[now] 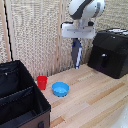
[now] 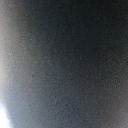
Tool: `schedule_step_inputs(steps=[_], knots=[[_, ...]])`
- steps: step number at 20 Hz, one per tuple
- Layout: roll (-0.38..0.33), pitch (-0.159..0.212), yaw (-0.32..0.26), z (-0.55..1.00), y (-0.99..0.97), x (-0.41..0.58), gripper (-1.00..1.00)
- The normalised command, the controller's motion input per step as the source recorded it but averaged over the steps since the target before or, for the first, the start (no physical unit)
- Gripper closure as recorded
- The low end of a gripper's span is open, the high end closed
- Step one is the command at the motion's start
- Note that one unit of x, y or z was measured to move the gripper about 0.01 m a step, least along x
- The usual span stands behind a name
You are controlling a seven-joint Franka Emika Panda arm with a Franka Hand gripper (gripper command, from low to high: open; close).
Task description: Discover the targeted book and set your gripper to the appropriate amplitude. Smoothly guide your gripper in the direction of the book and snatch it firmly. Search for the back section of the caddy. Move the held book towards the back section and lightly deposit it inside.
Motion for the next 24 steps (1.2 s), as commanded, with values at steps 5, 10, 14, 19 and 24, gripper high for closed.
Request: schedule_step_inputs(steps=[5, 10, 14, 19, 24], knots=[[0.129, 0.000, -0.335, 0.52, 0.00, 0.000, 1.00], [0.128, 0.000, -0.329, 0.52, 0.00, 0.000, 1.00], [0.110, 0.000, -0.301, 0.57, 0.02, 0.008, 1.00], [0.116, 0.027, -0.204, 0.59, 0.28, 0.195, 1.00], [0.108, 0.086, -0.084, 0.59, 0.59, 0.469, 1.00]])
